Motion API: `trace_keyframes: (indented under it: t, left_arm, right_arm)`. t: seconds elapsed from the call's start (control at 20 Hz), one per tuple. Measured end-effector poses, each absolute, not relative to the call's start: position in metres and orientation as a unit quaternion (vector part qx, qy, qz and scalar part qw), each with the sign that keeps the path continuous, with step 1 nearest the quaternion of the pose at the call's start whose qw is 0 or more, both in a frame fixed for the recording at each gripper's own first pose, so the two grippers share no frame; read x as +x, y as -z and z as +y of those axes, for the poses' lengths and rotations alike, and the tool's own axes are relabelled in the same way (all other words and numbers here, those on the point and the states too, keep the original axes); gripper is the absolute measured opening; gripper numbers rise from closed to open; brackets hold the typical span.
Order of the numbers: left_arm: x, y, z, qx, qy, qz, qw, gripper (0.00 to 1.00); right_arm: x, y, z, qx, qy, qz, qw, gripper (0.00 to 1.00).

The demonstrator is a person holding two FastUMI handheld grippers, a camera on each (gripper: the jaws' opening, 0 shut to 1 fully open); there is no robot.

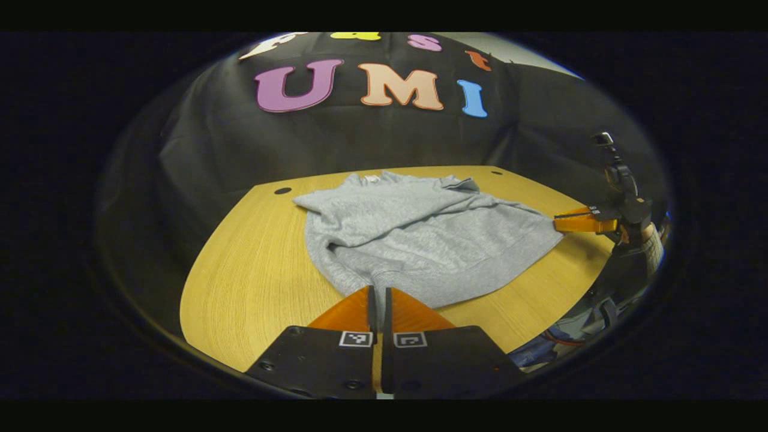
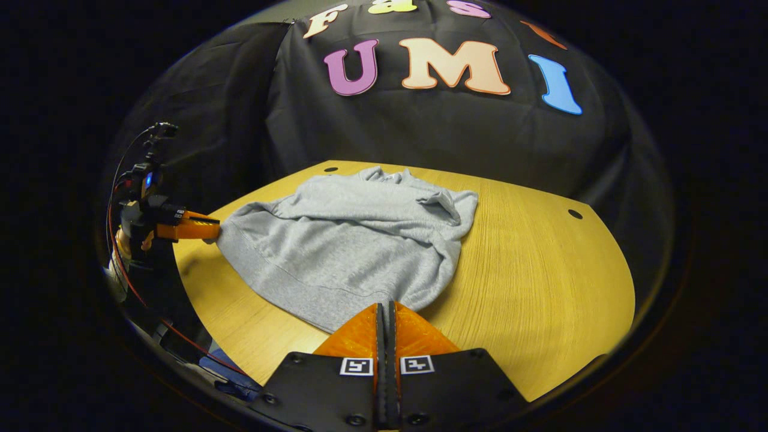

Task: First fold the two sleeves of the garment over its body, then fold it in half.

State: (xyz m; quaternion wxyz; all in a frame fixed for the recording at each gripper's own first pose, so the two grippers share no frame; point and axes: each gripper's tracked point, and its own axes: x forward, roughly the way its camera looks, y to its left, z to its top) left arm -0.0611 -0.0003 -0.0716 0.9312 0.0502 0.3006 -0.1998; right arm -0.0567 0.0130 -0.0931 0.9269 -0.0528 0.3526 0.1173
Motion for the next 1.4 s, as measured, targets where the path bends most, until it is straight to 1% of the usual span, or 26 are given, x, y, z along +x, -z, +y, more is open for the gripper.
trace_keyframes:
  t: [0.35,0.5,0.7,1.0,1.2,1.4]
  left_arm:
    - [-0.013,0.032,-0.022,-0.005,0.209,0.241,0.948,0.00]
    - [0.018,0.015,-0.026,-0.030,0.203,0.227,0.952,0.00]
    - [0.059,0.003,-0.024,-0.051,0.187,0.217,0.957,0.00]
    - [0.117,0.007,-0.018,-0.068,0.147,0.211,0.964,0.00]
    - [0.148,0.018,-0.019,-0.080,0.128,0.216,0.965,0.00]
    - [0.179,0.027,-0.018,-0.095,0.106,0.219,0.965,0.00]
  right_arm:
    - [-0.019,0.074,0.024,-0.071,-0.124,0.327,0.934,0.02]
    - [0.006,0.067,0.017,-0.059,-0.113,0.317,0.940,0.02]
    - [0.045,0.068,0.001,-0.053,-0.091,0.325,0.940,0.02]
    - [0.101,0.091,-0.016,-0.012,-0.067,0.360,0.930,0.02]
    - [0.143,0.104,-0.023,-0.008,-0.055,0.372,0.926,0.02]
    - [0.178,0.116,-0.027,0.025,-0.046,0.384,0.922,0.02]
